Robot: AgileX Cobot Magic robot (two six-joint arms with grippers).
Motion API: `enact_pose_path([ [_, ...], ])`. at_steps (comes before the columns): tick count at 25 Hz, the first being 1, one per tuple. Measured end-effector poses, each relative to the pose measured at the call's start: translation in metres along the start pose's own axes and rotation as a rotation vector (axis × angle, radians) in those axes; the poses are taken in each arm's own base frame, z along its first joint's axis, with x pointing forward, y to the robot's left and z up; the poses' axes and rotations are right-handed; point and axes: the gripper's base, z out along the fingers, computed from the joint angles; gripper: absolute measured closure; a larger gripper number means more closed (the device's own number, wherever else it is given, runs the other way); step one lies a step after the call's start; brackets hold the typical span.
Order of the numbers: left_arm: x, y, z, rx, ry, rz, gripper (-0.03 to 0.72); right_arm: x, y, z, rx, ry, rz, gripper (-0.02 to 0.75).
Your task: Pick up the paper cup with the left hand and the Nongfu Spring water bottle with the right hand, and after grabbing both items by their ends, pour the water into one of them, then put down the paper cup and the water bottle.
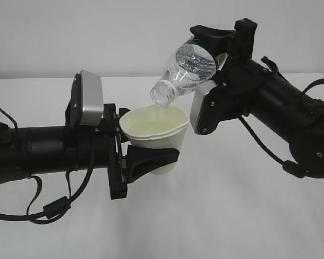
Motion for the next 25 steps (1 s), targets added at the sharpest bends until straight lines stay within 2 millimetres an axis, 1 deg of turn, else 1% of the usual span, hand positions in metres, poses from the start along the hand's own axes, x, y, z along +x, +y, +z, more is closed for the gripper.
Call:
enact_pose_path([
  [25, 0.0000, 0.0000, 0.0000, 0.000, 0.000, 0.000, 0.270, 0.0008, -0.0001, 0.0000, 0.001, 0.009, 0.005, 0.265],
])
